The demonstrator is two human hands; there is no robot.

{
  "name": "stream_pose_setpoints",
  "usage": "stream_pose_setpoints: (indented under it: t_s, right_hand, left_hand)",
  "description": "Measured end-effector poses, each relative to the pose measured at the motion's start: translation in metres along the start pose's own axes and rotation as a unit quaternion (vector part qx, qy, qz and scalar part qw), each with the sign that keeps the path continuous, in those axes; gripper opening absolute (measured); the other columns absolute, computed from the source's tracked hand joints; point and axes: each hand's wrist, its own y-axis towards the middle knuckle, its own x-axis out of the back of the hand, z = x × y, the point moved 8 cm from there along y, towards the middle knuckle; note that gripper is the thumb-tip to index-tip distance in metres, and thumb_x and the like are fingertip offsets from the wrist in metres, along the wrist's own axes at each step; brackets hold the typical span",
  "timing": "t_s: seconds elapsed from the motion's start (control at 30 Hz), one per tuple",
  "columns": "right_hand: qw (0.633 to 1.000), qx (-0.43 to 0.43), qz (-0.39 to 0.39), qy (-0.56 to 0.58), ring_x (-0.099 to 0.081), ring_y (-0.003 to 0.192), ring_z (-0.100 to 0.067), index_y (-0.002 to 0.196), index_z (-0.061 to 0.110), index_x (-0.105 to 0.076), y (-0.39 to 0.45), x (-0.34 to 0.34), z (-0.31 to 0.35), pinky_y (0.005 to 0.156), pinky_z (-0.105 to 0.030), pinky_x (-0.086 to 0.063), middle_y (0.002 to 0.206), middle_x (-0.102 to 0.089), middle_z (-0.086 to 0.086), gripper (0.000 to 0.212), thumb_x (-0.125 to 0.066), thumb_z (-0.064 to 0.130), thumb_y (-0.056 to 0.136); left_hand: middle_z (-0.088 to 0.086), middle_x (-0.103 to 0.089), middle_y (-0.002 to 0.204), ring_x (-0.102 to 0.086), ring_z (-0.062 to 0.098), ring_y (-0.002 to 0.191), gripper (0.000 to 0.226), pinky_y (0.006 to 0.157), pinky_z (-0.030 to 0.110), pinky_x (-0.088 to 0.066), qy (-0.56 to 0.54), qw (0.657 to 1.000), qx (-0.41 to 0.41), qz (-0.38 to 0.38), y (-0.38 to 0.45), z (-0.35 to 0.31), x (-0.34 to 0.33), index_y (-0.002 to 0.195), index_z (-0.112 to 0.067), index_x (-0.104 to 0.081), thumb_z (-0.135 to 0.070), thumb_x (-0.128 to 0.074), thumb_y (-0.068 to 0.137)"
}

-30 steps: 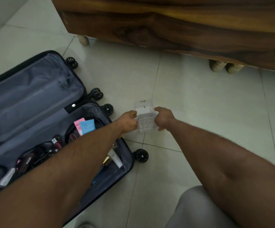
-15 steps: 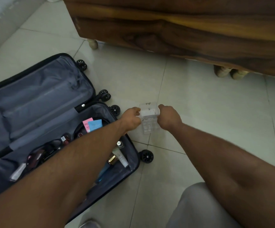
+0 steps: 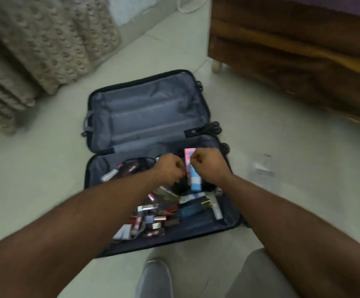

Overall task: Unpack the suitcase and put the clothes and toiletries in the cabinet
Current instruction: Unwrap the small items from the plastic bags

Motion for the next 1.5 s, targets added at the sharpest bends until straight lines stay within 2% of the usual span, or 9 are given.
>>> stream_pose_setpoints:
  t_s: [0.4,0.73,0.87,0.93,1.03,1.13,1.23,1.33,1.5]
  right_hand:
    - [0.978,0.071,0.176,-0.089,-0.068,0.089,-0.031,0.101,0.012,-0.076,0.004,-0.109,0.083,0.081,-0.041,-0.059,0.097,-0.074,-0.011,0.02,-0.064,0.015,0.085]
    - [0.96,0.091,0.224,-0.137,-0.063,0.079,-0.018,0.092,0.019,-0.075,0.001,-0.132,0.079,0.077,-0.037,-0.059,0.086,-0.068,0.001,0.008,-0.07,0.017,0.085]
    - [0.951,0.083,0.255,-0.156,-0.067,0.073,-0.017,0.078,0.021,-0.075,-0.002,-0.153,0.082,0.072,-0.039,-0.063,0.078,-0.071,0.002,0.008,-0.069,0.02,0.081]
    - [0.949,0.081,0.26,-0.159,-0.067,0.078,-0.021,0.088,0.021,-0.074,-0.005,-0.168,0.086,0.073,-0.039,-0.062,0.084,-0.07,0.0,0.008,-0.068,0.024,0.084]
    - [0.953,0.066,0.256,-0.147,-0.062,0.085,-0.022,0.105,0.022,-0.071,-0.005,-0.188,0.088,0.07,-0.034,-0.054,0.093,-0.065,0.002,0.02,-0.068,0.029,0.087]
    - [0.946,0.058,0.269,-0.17,-0.065,0.082,-0.021,0.097,0.023,-0.071,-0.003,-0.2,0.086,0.066,-0.032,-0.054,0.087,-0.066,0.004,0.014,-0.067,0.028,0.084]
    - [0.95,0.04,0.293,-0.095,-0.067,0.078,-0.016,0.082,0.019,-0.07,-0.004,-0.193,0.084,0.071,-0.035,-0.06,0.082,-0.069,0.002,0.008,-0.075,0.026,0.081]
    - [0.951,-0.019,0.282,0.124,-0.062,0.058,-0.006,0.087,0.006,-0.073,-0.002,-0.169,0.088,0.055,-0.024,-0.05,0.069,-0.069,0.002,0.011,-0.079,0.014,0.089]
    - [0.929,-0.075,0.242,0.27,-0.061,0.049,-0.023,0.088,-0.001,-0.071,-0.002,-0.158,0.083,0.045,-0.028,-0.046,0.069,-0.072,-0.015,0.033,-0.065,0.028,0.103]
  left_hand:
    - [0.003,-0.07,0.078,-0.062,0.015,0.069,0.012,0.073,0.027,-0.053,-0.137,0.969,0.095,-0.18,-0.058,0.16,0.055,0.093,-0.012,-0.073,-0.006,-0.079,0.086]
    - [-0.005,-0.067,0.068,-0.06,0.004,0.061,0.016,0.059,0.016,-0.047,-0.15,0.972,0.08,-0.159,-0.061,0.176,0.016,0.084,-0.017,-0.072,-0.002,-0.077,0.085]
    - [-0.006,-0.068,0.069,-0.067,0.012,0.071,0.032,0.072,0.033,-0.06,-0.141,0.973,0.104,-0.154,-0.069,0.188,0.016,0.075,-0.025,-0.068,0.006,-0.074,0.08]
    - [-0.004,-0.07,0.07,-0.072,0.02,0.074,0.036,0.075,0.041,-0.064,-0.141,0.972,0.106,-0.158,-0.071,0.191,0.016,0.074,-0.028,-0.067,0.007,-0.074,0.077]
    - [-0.003,-0.07,0.071,-0.073,0.023,0.077,0.033,0.077,0.044,-0.064,-0.148,0.969,0.113,-0.159,-0.073,0.195,0.014,0.077,-0.026,-0.068,0.006,-0.075,0.078]
    - [-0.002,-0.068,0.075,-0.072,0.021,0.075,0.028,0.068,0.038,-0.064,-0.189,0.961,0.124,-0.16,-0.077,0.196,0.015,0.084,-0.024,-0.068,0.001,-0.077,0.084]
    - [0.004,-0.072,0.085,-0.073,0.019,0.08,0.028,0.071,0.033,-0.062,-0.246,0.949,0.131,-0.15,-0.08,0.197,0.014,0.107,-0.012,-0.069,-0.003,-0.082,0.083]
    - [0.005,-0.074,0.103,-0.073,0.018,0.094,0.051,0.076,0.028,-0.06,-0.339,0.932,0.075,-0.101,-0.079,0.18,0.013,0.125,-0.012,-0.061,-0.001,-0.083,0.081]
    - [0.008,-0.071,0.08,-0.061,0.017,0.059,0.029,0.052,0.03,-0.048,-0.412,0.904,0.094,-0.072,-0.079,0.162,0.009,0.102,-0.005,-0.069,0.011,-0.054,0.084]
